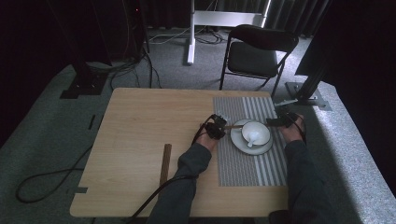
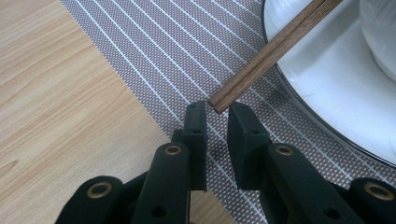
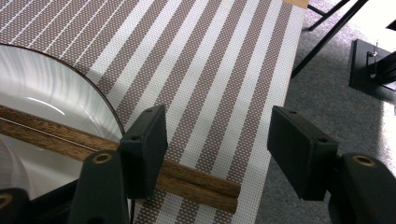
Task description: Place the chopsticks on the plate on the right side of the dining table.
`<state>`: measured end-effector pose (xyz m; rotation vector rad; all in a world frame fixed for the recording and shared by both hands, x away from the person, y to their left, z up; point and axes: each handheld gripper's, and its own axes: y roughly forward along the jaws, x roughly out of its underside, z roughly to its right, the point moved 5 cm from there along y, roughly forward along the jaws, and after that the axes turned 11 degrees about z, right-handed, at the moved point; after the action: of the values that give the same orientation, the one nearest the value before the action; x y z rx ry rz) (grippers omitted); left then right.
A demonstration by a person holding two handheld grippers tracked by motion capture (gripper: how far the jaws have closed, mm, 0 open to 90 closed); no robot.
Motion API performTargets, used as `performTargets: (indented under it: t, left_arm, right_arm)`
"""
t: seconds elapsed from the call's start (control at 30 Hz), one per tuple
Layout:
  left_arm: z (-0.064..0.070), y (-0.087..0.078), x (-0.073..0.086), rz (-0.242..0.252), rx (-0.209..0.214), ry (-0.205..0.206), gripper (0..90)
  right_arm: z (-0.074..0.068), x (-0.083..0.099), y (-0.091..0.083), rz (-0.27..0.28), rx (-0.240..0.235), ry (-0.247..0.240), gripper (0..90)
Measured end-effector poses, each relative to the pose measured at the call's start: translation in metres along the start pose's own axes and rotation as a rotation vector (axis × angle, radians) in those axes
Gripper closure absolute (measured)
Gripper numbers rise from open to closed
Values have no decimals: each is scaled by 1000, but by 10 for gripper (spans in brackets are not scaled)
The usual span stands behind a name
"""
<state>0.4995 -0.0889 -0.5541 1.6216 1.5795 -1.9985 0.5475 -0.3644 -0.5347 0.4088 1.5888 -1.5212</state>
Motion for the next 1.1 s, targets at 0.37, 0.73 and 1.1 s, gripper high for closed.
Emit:
performTargets:
  t: [0.37, 0.73, 1.1]
  left_arm:
    - [-2, 2, -1, -5, -3, -3, 783]
    - [-5, 5, -2, -12, -4, -11, 786]
    - [-5, 7, -4, -16, -5, -8, 786]
  right_arm:
    - [-1, 1, 0, -4, -4, -4, 370]
    - [1, 3, -3, -5, -3, 0, 370]
    - [2, 5, -6, 2, -10, -1, 370]
